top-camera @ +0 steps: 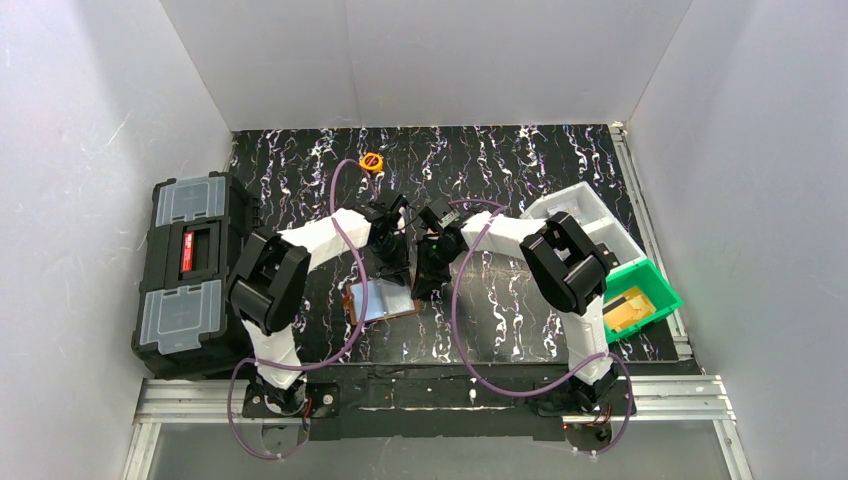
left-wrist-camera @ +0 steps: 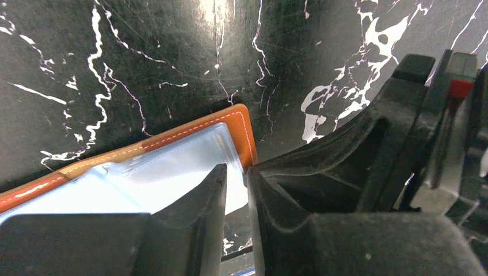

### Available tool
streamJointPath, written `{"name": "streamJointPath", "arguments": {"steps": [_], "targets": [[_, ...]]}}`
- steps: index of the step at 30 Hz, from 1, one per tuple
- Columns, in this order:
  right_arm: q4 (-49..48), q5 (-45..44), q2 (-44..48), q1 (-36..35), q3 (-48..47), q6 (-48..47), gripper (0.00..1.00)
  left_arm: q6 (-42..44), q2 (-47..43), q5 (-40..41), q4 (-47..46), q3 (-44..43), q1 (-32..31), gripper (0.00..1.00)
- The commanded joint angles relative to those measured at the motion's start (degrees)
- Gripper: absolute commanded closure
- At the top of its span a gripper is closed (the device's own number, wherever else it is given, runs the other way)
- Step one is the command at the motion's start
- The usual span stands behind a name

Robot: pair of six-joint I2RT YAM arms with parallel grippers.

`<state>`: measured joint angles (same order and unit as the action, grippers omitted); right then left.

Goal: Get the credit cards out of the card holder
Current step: Remove the credit card from the card holder.

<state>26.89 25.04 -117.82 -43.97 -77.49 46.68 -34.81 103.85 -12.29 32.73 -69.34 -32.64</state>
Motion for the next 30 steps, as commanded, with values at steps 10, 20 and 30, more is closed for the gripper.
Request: {"name": "streamJointPath", "arguments": {"steps": [10,20,30], "targets": [[2.6,-5.1,-3.9,-0.4,1.3,-0.1,0.93,0.2,-1.9,4.5,0.3,6.7,0.2,0.94],[3.2,-5.8,-3.9,-0.1,1.7,0.3,0.94,3.7,-4.8,14.4,6.2,8.1,0.2,0.98],[3.3,-6.0,-3.9,0.2,1.8,0.3,0.95,4.4,-8.4,14.7,7.5,9.3,0.2,0.98]]}}
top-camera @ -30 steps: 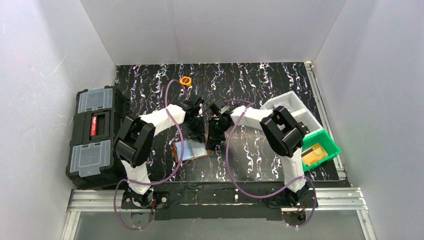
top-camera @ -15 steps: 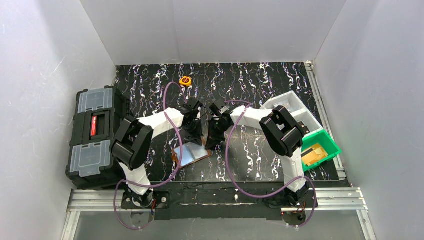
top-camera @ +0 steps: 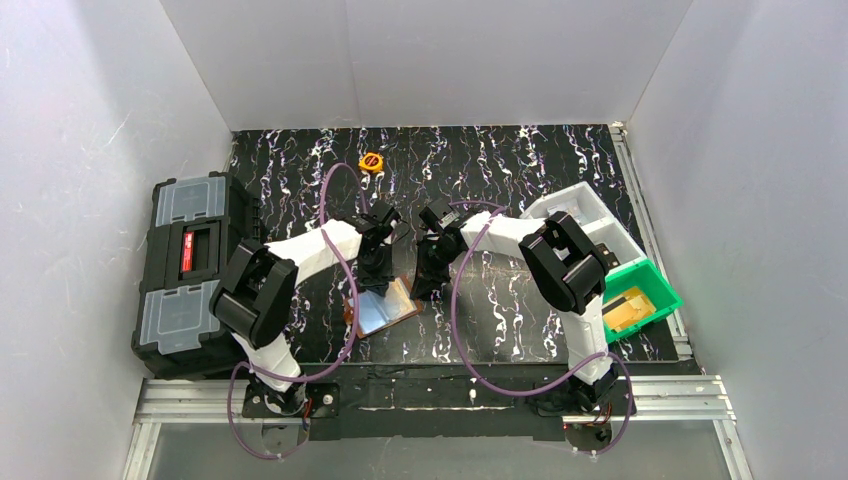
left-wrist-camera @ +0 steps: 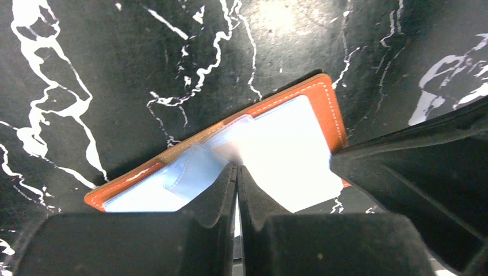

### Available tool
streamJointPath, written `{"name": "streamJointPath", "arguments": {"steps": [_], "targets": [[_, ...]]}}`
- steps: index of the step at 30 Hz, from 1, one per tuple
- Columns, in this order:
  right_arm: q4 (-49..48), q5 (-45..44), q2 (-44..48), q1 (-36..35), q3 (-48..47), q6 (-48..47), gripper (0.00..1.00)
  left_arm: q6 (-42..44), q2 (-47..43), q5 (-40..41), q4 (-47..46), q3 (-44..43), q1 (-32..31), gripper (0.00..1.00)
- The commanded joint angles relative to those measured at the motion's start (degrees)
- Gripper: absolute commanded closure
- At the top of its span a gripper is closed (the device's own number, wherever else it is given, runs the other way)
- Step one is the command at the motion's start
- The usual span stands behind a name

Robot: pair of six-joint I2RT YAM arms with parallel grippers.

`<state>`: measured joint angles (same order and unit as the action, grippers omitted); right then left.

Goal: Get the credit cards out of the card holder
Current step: Remove the credit card from the card holder.

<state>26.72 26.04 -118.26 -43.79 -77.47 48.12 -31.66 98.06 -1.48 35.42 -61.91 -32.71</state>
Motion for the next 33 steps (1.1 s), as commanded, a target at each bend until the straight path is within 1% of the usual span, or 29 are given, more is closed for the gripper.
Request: {"name": "streamJointPath", "arguments": {"steps": [1,9,16,20,23,24,26,29,33], "targets": [[3.5,-7.0,-3.5,0.1,1.8,-1.1,0.95,1.1,-3.0,4.5,5.2,2.1,0.2,0.98],[2.9,-6.7,-3.1,0.3,2.1,-1.3,0.95,-0.3,-5.3,6.7,6.2,5.0,0.4,0.98],[1.7,-6.6,1.2,0.4,1.9,-3.5,0.94,-1.0,-4.2,4.1,2.7,7.0,0.7,0.98],[1.2,-7.2,5.3,0.4,1.4,-5.1,0.88,-1.3,-3.1,2.7,1.3,7.3,0.9,0.99],[0.9,-7.5,7.8,0.4,1.1,-5.8,0.81,-1.4,-3.1,2.4,0.6,7.8,1.0,0.99],[0.6,-7.5,8.7,0.4,1.2,-5.9,0.77,-1.3,-3.1,2.2,0.4,7.9,1.0,0.99],[-0.3,-6.9,9.4,0.3,1.5,-6.1,0.74,-1.2,-3.1,1.9,0.2,8.2,1.1,1.00],[-1.8,-4.2,8.6,-0.2,1.1,-6.5,0.74,-1.1,-3.4,1.5,-0.9,8.8,1.2,1.00],[-2.3,-2.6,6.4,-1.7,-0.2,-6.7,0.75,-1.0,-4.2,-1.0,-2.1,9.5,1.4,1.00]]}}
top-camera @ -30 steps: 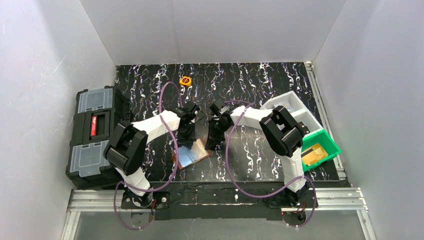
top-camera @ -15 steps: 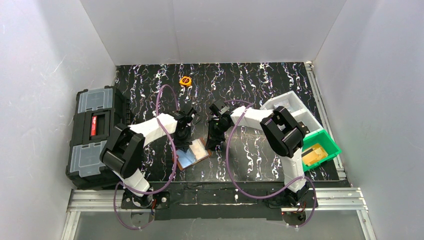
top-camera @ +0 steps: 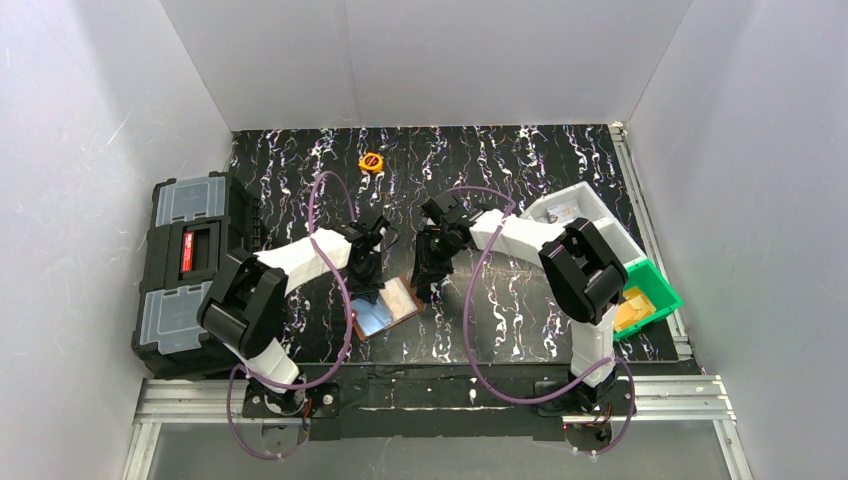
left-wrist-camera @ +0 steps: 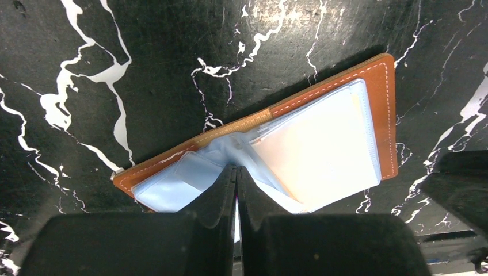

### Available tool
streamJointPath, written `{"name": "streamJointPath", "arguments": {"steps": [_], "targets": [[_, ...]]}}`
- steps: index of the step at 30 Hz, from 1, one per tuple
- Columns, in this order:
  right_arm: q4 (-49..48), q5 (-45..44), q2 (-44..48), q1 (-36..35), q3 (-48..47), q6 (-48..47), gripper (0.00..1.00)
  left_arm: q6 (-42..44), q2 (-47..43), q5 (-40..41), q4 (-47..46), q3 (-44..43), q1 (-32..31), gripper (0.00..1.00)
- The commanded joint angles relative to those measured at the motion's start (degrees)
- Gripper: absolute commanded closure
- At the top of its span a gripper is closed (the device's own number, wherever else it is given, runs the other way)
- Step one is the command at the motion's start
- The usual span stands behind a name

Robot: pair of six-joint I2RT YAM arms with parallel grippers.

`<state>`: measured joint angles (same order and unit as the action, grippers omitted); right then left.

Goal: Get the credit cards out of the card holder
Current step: Remove the credit card from the card holder.

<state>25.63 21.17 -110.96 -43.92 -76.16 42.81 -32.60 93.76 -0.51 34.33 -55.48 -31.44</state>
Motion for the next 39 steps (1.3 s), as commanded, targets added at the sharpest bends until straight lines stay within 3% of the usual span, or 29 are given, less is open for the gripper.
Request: {"name": "streamJointPath", "arguments": {"steps": [1,13,21,30,34,39], "targets": [[-1.4,2.6,-1.5,-1.9,-1.8,-1.2,0.76,0.1,-0.1,-2.2,-1.1,3.1,0.2,1.00],[-1.0,2.8,-8.3,-3.1,-4.1,-0.2,0.82,1.8,-4.9,-1.9,4.4,0.1,0.3,1.00],[0.4,0.8,-9.2,-3.1,-3.3,0.5,0.83,1.0,-12.4,2.4,11.3,1.7,0.7,0.98],[0.7,0.4,-9.4,-3.1,-3.0,0.4,0.83,-1.0,-18.9,0.9,15.5,-1.5,1.0,0.94],[0.9,0.1,-9.4,-3.1,-3.1,0.3,0.83,-2.6,-17.5,-3.0,14.6,-4.9,0.9,0.94],[2.5,-2.0,-9.0,-3.1,-3.2,0.0,0.84,-3.5,-12.4,-2.5,11.5,-0.4,1.0,1.00]]}}
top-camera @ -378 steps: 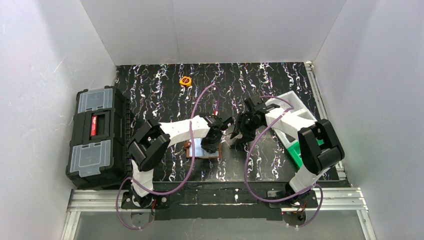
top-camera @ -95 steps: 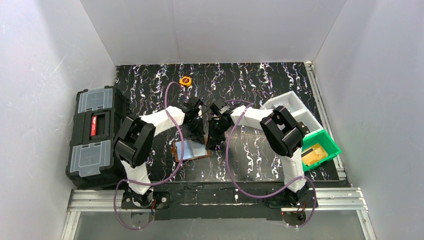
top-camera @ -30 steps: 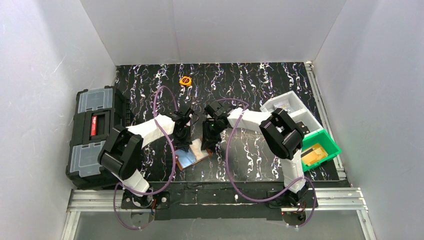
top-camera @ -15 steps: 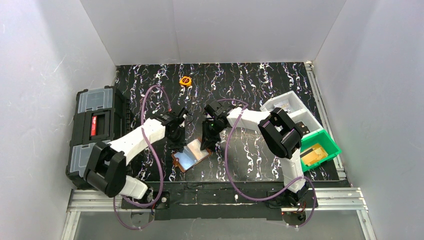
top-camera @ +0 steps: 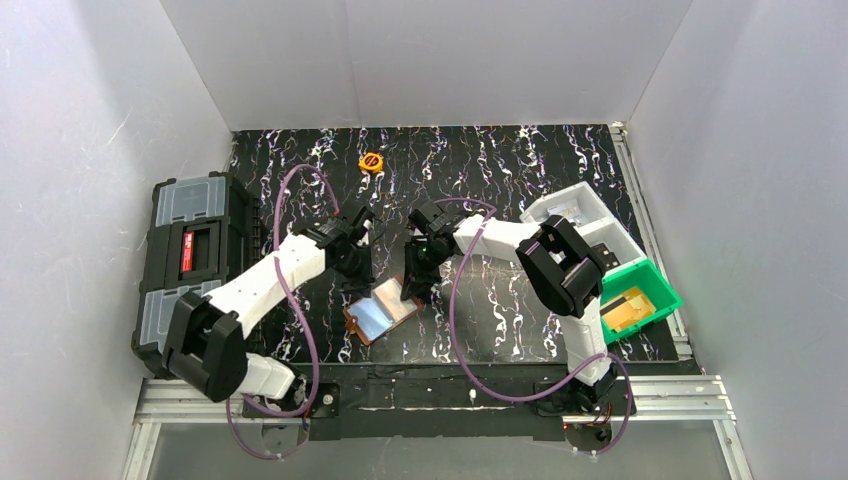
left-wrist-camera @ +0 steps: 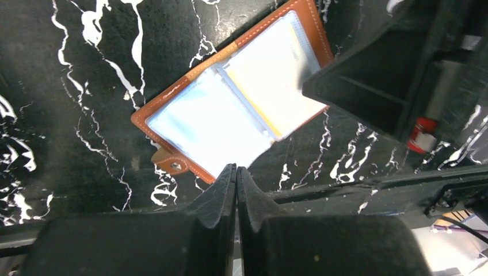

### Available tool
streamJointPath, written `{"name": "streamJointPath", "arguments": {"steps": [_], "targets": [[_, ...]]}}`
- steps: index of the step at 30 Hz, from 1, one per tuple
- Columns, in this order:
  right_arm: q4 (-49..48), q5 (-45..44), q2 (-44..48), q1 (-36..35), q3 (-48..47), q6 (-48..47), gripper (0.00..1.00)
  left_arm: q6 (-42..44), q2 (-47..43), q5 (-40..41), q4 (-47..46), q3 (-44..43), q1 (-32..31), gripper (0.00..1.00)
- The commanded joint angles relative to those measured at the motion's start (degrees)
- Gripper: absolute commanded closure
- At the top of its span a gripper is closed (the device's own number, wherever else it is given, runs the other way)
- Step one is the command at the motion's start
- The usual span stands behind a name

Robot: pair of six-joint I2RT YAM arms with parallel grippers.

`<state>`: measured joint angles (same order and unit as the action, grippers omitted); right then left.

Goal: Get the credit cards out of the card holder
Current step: Remove the credit card from the card holder.

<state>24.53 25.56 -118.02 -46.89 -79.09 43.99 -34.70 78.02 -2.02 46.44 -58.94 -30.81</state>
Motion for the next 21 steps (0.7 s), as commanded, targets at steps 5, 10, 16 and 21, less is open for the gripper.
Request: {"name": "streamJointPath", "arguments": {"steps": [5,10,16,21], "targets": [[3.0,-6.5,-1.0,-0.1,1.5,-0.9,0.84,-3.1,4.9,-0.5,-5.5,10.5,0.4,1.00],[3.2,-6.7,-0.6,-0.1,1.7,-0.9,0.85,-4.0,7.8,1.1,-7.9,13.3,0.3,1.00],[3.1,-7.0,0.7,-0.1,2.7,-1.0,0.85,-3.1,14.9,4.1,-10.7,11.8,0.3,1.00],[3.0,-8.0,2.3,-0.1,4.0,-1.0,0.85,-1.4,19.9,4.5,-11.9,7.4,0.4,1.00]]}}
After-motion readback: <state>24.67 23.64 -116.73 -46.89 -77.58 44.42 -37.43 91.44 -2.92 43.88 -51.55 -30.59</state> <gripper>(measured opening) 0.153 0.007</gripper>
